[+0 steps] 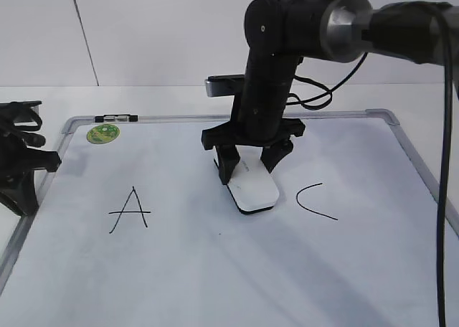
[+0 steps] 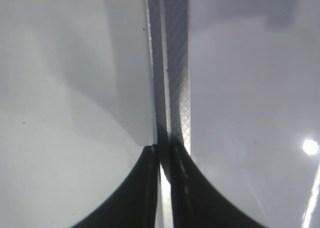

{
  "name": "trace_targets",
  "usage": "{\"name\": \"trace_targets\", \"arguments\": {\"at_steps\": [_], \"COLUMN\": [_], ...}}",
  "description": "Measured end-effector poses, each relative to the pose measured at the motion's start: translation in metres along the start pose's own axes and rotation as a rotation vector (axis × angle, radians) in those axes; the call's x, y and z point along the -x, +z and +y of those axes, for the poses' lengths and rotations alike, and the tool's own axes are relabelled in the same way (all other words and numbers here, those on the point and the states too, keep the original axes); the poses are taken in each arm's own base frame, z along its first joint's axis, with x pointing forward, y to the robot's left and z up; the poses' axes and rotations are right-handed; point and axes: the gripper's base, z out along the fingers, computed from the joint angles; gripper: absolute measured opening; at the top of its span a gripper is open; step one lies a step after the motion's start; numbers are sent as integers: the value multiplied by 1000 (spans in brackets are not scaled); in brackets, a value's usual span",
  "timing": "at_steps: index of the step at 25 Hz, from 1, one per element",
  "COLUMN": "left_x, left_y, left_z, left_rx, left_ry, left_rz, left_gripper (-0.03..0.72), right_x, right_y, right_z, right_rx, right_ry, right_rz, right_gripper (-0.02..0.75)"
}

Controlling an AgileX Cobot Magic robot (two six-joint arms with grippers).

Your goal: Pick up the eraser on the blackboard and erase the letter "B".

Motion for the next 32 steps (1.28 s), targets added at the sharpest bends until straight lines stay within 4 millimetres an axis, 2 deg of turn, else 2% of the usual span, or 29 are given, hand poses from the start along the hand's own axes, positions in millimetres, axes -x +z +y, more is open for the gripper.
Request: {"name": "trace_targets", "arguments": {"at_steps": [11, 20, 26, 32], "left_x": [0, -1, -1, -1], "left_y": [0, 0, 0, 0], "left_z": [0, -1, -1, -1], "left_rx": [-2, -6, -8, -12], "left_ry": [-1, -4, -5, -8], "left_rz": [0, 8, 13, 14], "left_gripper": [35, 35, 36, 36], "right_x": [0, -9, -25, -37], "right_y": [0, 0, 3, 4], "right_z": [0, 17, 39, 72], "right_rx": [12, -16, -29, -15], "right_ry": [-16, -89, -153, -224], "right_rz": [-2, 1, 31, 43], "right_gripper": [523, 523, 523, 523]}}
